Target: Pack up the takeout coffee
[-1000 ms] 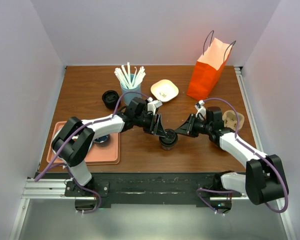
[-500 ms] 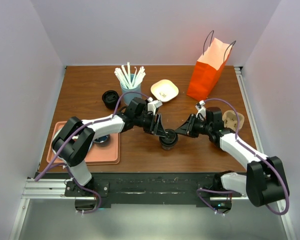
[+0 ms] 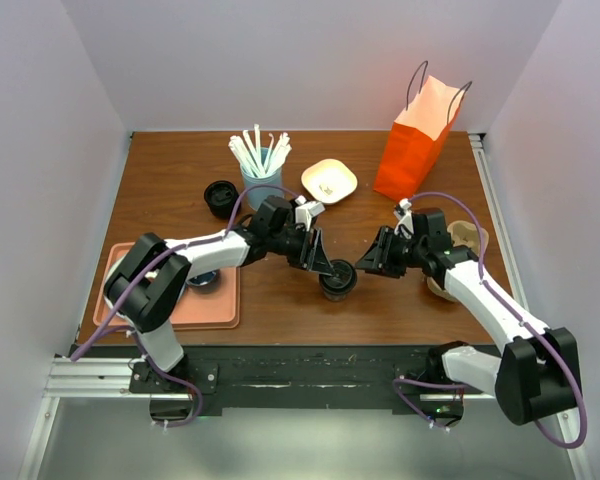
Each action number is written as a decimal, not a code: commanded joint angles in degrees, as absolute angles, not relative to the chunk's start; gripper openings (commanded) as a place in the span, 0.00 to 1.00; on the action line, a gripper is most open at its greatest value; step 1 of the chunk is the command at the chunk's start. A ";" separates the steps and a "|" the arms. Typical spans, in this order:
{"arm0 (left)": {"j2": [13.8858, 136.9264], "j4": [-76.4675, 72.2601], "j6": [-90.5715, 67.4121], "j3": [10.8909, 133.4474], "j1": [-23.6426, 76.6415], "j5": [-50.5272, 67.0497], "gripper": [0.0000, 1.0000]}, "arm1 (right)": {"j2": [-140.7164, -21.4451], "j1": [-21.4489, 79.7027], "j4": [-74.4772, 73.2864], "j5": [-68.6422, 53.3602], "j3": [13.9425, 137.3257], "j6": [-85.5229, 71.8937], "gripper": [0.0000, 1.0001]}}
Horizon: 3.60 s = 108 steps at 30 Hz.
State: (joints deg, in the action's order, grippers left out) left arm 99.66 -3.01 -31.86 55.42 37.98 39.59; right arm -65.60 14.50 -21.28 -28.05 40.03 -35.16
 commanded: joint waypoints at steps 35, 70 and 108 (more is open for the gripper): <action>110.83 16.35 -13.18 59.94 37.09 29.88 0.51 | -71.11 14.15 -13.63 -36.83 30.95 -32.34 0.22; 107.75 11.60 -19.60 52.82 37.70 27.51 0.50 | -52.83 14.33 -12.84 -36.91 26.64 -46.93 0.34; 109.07 11.42 -20.04 52.82 38.14 27.95 0.50 | -55.02 14.68 -4.22 -32.35 18.64 -47.63 0.22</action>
